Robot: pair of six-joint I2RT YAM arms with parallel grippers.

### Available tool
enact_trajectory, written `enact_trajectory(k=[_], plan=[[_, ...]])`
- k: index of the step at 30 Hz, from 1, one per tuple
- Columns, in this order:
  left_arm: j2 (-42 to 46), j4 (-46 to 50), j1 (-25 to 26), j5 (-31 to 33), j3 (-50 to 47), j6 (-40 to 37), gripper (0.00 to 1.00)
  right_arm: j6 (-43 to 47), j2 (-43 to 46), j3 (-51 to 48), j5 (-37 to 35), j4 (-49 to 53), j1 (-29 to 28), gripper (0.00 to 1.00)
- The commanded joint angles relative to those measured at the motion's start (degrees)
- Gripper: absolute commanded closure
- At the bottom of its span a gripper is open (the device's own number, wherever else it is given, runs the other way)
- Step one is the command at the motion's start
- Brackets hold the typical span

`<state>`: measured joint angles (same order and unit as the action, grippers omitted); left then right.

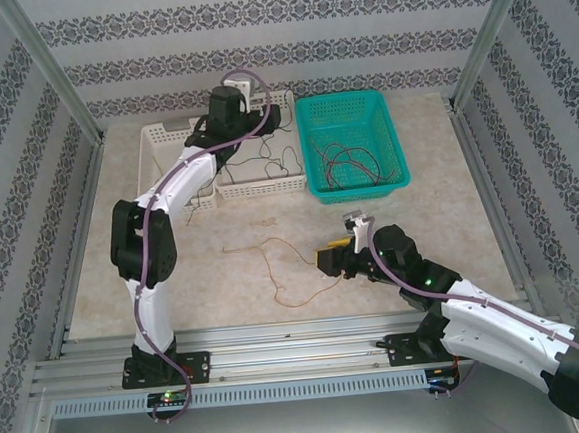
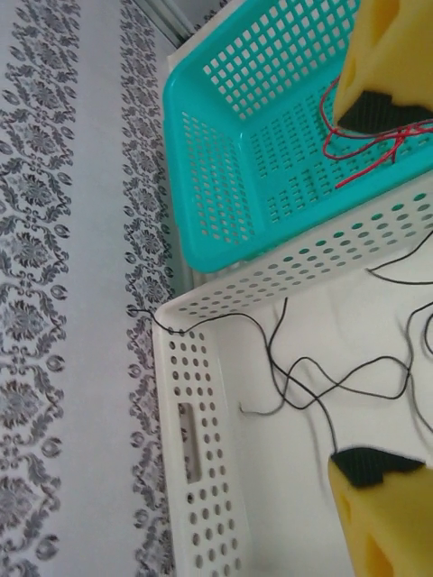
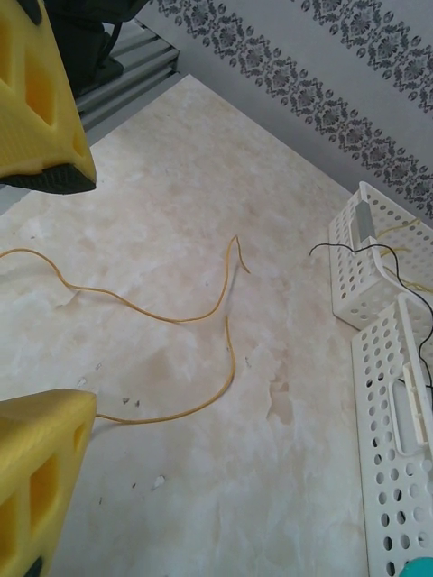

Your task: Untangle the cables

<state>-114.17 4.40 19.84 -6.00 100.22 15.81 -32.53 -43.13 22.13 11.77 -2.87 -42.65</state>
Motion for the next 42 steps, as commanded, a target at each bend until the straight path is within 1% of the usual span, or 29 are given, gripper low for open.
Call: enact_trajectory(k=[1, 3, 5, 7, 10, 15, 18, 20, 23, 29, 32, 34, 42], plan=[[10.65, 0.64, -0.76, 0.00, -5.94, 6.32, 0.06, 0.90, 1.53, 1.24, -0.44, 0.52, -0.85, 0.39], [17.05, -1.43, -0.68, 1.14, -14.87, 10.11, 0.06, 0.48, 2.04, 0.77, -0.65, 0.01, -0.92, 0.39], [24.91, -4.84, -0.69, 3.18, -26.48, 14.20, 0.07, 0.36, 2.09, 0.61, -0.95, -0.31, -0.90, 0.38], [30.95, -7.14, -0.62, 4.14, -35.91, 17.05, 0.07, 0.28, 1.75, 0.79, -0.88, -0.50, -0.90, 0.38], [36.46, -9.83, -0.59, 4.01, -47.80, 19.41, 0.07, 0.02, 0.42, 1.18, 0.14, -1.75, -0.85, 0.37], [41.99, -9.91, -0.88, 7.32, -59.30, 19.68, 0.08, -0.48, -2.68, 2.46, 1.66, -3.18, -0.86, 0.34], [44.37, -10.37, -1.52, 8.53, -64.25, 20.39, 0.09, -1.54, -4.28, 2.96, -0.87, -2.43, -0.85, 0.29], [45.28, -11.24, -2.29, 8.49, -66.53, 20.60, 0.09, -1.96, -5.38, 3.27, -1.59, -2.60, -0.85, 0.25], [45.15, -12.29, -3.97, 8.82, -68.70, 19.79, 0.09, -2.53, -6.96, 3.66, -0.85, -3.77, -0.85, 0.23], [44.11, -13.18, -6.86, 11.19, -70.16, 15.90, 0.12, -2.71, -8.97, 4.33, 0.25, -4.51, -0.88, 0.21], [41.38, -13.22, -8.07, 12.48, -69.22, 14.86, 0.14, -2.80, -9.41, 4.24, 0.53, -5.41, -0.94, 0.21], [39.26, -13.58, -8.66, 12.05, -68.30, 14.22, 0.17, -2.89, -9.79, 4.37, 0.67, -5.74, -0.94, 0.21], [33.16, -15.98, -9.02, 11.69, -65.75, 12.92, 0.20, -2.99, -10.84, 3.93, 1.15, -7.58, -0.96, 0.20]])
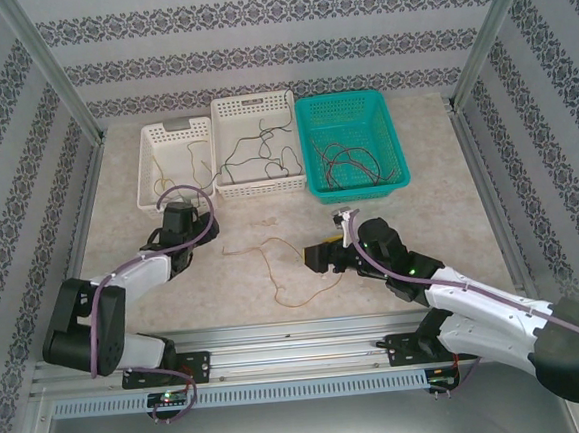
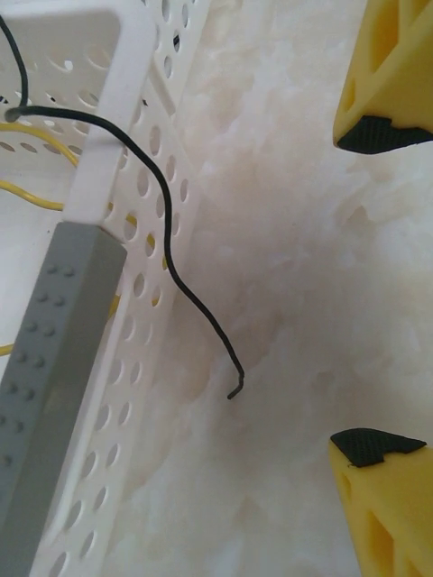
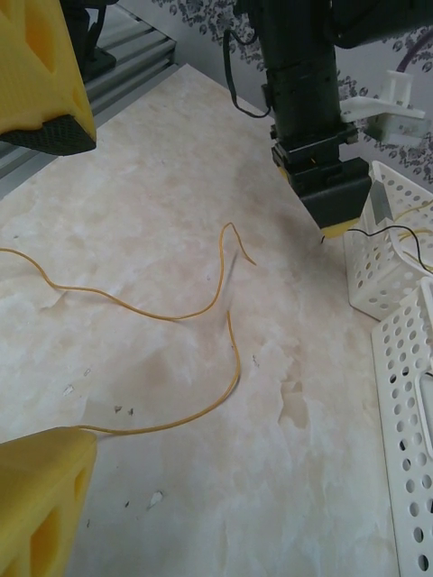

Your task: Untangle the cables

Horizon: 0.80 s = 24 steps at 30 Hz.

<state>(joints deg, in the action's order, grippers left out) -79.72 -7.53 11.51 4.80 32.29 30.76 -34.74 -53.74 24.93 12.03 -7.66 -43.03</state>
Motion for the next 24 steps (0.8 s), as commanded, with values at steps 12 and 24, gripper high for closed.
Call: enact_trajectory(k=[12, 24], plan=[[-9.03, -4.63, -2.43, 2.52, 6.76, -4.08, 0.28, -1.12, -1.14, 0.36, 1.41, -4.73, -0.75, 0.20], [-12.47, -4.54, -2.46, 0.93, 9.49, -4.06, 0.46, -1.66, -2.16, -0.37, 1.15, -6.75, -1.47, 0.20]])
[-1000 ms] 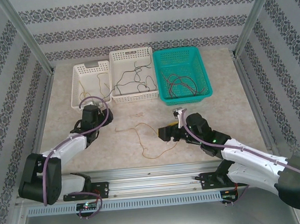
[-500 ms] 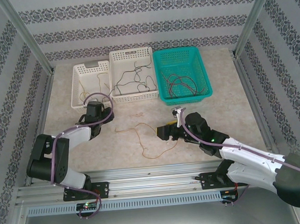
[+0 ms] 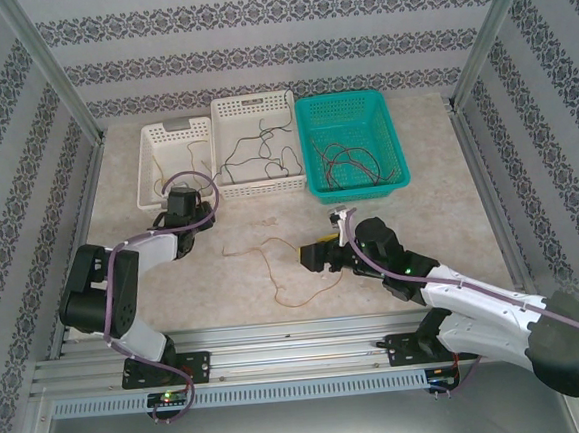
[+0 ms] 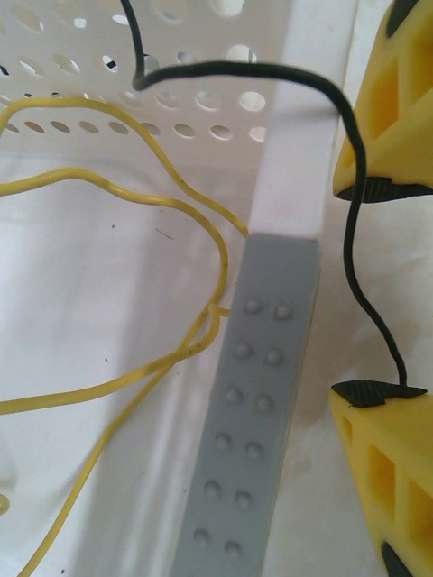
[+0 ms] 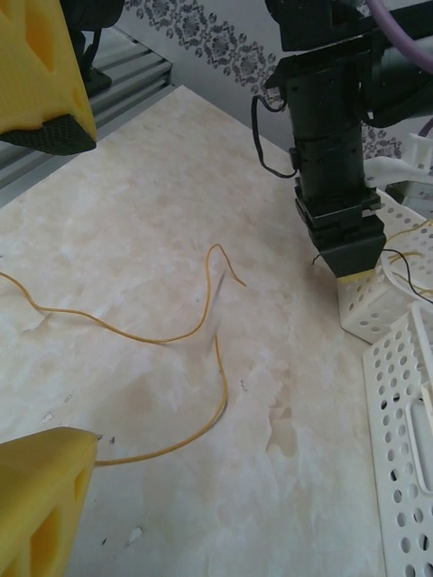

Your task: Untangle the cables

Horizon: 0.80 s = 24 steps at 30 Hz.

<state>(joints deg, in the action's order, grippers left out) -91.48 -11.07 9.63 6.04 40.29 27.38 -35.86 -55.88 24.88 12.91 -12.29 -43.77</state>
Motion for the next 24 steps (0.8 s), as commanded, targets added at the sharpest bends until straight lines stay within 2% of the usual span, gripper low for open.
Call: enact_trajectory(k=[1, 3, 8, 13, 16, 19, 24], plan=[[-0.88, -0.89, -0.61, -0.33, 1.62, -0.74, 0.48, -0.53, -0.05, -0.32, 0.24, -2.27, -0.79, 0.20], [-0.89, -0.78, -0.62, -0.34, 1.72, -0.72, 0.52, -0.61, -0.28, -0.29, 0.23, -2.38, -0.88, 0.20], [-0.80, -0.84, -0.62, 0.02, 1.54, -0.65, 0.70, -0.62, 0.21, -0.48, 0.06, -2.38, -1.06, 0.20], [-0.98, -0.58, -0.58, 0.29, 1.74, -0.52, 0.81, -0.66, 0.84, -0.95, -0.08, -2.25, -1.14, 0.20], [-1.02, -0.44, -0.58, 0.31, 1.76, -0.49, 0.94, -0.62, 1.19, -0.99, -0.24, -2.04, -1.19, 0.20], [-0.80, -0.36, -0.59, 0.15, 1.61, -0.51, 1.00, -0.62, 1.62, -0.99, -0.28, -1.86, -1.19, 0.20], [0.85, 0.32, -0.34, -1.54, 1.29, 0.33, 1.00, -0.62, 2.87, -1.04, -0.73, -1.12, -1.27, 0.20]])
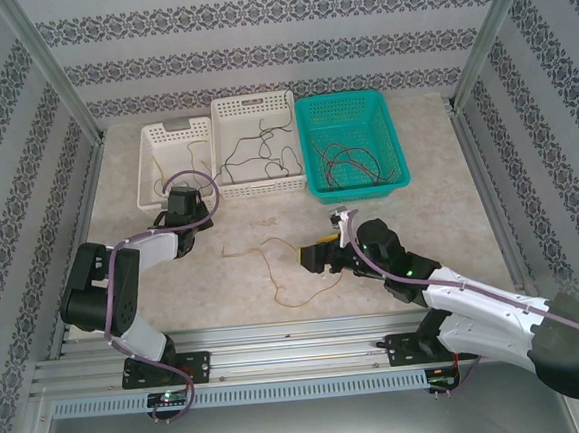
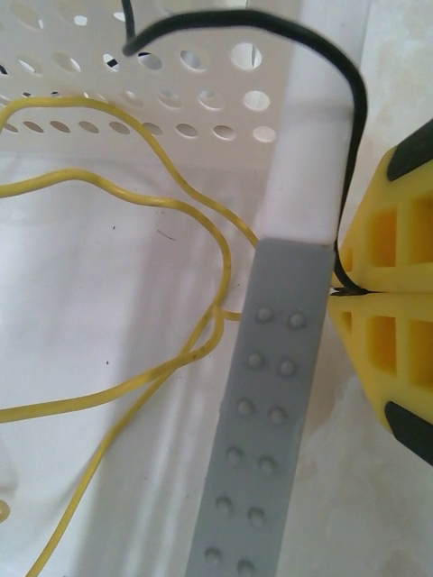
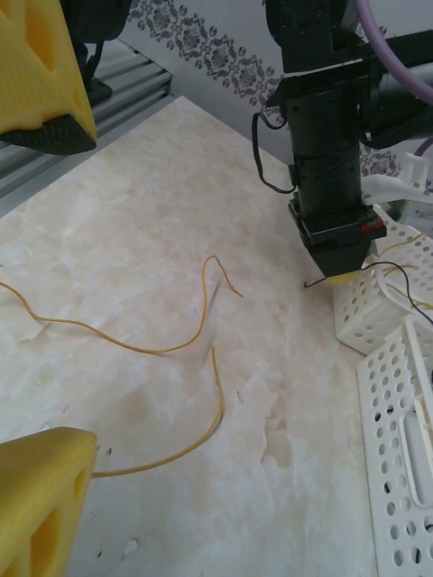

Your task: Untangle the cables

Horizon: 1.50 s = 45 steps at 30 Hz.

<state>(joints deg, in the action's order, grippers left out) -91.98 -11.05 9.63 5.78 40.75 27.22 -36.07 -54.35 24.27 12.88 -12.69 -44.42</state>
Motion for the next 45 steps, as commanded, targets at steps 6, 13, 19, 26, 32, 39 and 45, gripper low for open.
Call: enact_trajectory(k=[6, 13, 19, 26, 32, 39, 45], plan=[[7.54, 5.23, 3.00, -1.58, 2.46, 1.19, 1.00, -0.22, 2.64, -0.82, -1.35, -0.28, -0.57, 0.20], [10.95, 12.02, 4.94, -4.27, 9.94, 1.48, 1.00, 0.13, 3.75, -1.24, -1.54, 0.02, -0.58, 0.20], [3.44, 18.12, 7.95, -8.74, 28.17, -1.10, 1.00, 0.65, 5.60, -2.10, -2.38, 0.94, -0.57, 0.20], [-15.94, 27.83, 11.77, -11.71, 51.08, -3.99, 1.00, 0.75, 9.73, -3.44, -3.68, 3.80, -0.58, 0.20], [-26.26, 32.03, 13.33, -11.19, 59.04, -4.12, 0.81, 1.51, 15.70, -3.94, -5.77, 10.02, -0.54, 0.20], [-24.06, 34.50, 14.62, -10.89, 59.33, -4.53, 0.29, 0.77, 19.41, -4.23, -7.16, 13.57, -0.49, 0.20], [-12.38, 35.60, 15.85, -10.53, 51.10, -2.98, 0.18, -0.56, 19.36, -6.16, -7.29, 13.74, -0.49, 0.20]])
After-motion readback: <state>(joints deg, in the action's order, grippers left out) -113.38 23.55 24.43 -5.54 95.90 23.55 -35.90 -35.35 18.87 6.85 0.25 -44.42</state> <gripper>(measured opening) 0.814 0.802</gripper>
